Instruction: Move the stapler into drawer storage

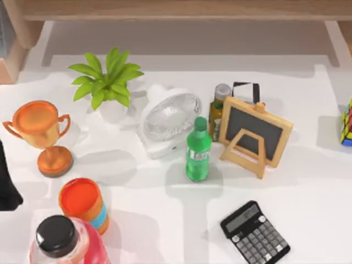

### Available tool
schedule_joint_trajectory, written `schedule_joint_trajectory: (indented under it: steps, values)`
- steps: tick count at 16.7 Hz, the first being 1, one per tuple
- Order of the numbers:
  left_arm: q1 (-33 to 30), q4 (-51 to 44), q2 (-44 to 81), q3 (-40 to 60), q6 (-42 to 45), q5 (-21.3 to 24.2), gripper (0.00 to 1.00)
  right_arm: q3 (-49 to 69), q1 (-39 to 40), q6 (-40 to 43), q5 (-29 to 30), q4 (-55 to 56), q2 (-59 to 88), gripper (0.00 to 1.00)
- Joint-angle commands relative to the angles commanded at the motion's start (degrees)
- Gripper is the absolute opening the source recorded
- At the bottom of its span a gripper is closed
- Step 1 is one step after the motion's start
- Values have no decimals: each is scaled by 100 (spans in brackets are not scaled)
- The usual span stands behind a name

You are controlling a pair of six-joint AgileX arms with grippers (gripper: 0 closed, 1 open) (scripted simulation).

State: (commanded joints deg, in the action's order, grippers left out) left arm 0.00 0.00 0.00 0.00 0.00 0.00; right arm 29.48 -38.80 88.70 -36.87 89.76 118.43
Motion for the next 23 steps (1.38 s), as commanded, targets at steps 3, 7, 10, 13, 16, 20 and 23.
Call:
schedule_joint_trajectory:
  steps: [3,7,10,13,16,20,23]
  values:
    - [0,0,0,0,0,0,100,-8,-66,26,-68,-44,-36,100]
    - [0,0,0,0,0,0,100,-8,-66,26,-68,-44,-36,85]
    - [0,0,0,0,0,0,100,-8,-66,26,-68,-44,-36,62]
    - [0,0,0,0,0,0,100,-8,-66,26,-68,-44,-36,40]
    - [0,0,0,0,0,0,100,-8,-66,26,-68,-44,-36,17]
    - [0,0,0,0,0,0,100,-8,-66,26,-68,-44,-36,0]
    - [0,0,0,0,0,0,100,-8,-66,26,-68,-44,-36,0]
